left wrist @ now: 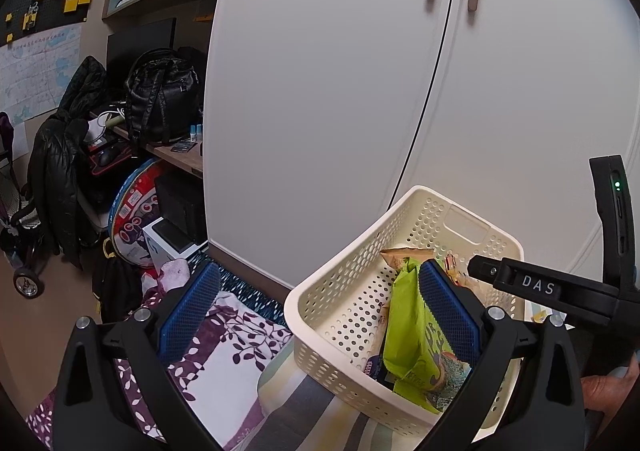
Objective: Organize snacks
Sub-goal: 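Move the right gripper over the table toward the yellow bibizan packet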
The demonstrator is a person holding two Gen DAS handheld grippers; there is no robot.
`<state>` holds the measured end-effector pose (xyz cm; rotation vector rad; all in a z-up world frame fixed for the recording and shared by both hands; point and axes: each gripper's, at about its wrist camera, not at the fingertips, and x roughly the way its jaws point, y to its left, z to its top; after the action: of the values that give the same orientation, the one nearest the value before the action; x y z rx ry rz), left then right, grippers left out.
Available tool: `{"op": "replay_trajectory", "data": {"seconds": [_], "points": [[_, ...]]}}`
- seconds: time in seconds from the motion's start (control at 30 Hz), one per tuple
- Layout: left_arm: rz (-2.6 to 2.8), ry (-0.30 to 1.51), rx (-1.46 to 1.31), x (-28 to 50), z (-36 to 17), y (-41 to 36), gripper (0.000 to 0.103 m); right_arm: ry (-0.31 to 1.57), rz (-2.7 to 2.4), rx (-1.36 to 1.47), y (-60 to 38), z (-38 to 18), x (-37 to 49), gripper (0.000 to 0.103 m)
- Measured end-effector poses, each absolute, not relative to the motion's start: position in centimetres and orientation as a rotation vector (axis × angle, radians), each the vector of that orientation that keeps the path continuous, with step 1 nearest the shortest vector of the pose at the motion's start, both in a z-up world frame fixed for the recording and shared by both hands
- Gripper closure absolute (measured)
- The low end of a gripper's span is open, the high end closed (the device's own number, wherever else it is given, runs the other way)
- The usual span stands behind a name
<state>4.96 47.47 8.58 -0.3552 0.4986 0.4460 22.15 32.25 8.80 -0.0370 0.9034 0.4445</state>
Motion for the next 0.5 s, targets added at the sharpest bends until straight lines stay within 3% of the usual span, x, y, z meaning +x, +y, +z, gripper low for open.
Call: {"op": "replay_trajectory", "data": {"seconds": [0.1,0.5], "points": [[0.449,0.499,-0.354,5.0,8.6,47.4,0.002,0.870,0.404,-0.070,32.0,9.1,21.6,0.016],[0.446,0.500,-0.343,5.3,8.6,47.3,0.002,0.777,0.287,-0.175,31.1,10.4,20.0,0.005]]}}
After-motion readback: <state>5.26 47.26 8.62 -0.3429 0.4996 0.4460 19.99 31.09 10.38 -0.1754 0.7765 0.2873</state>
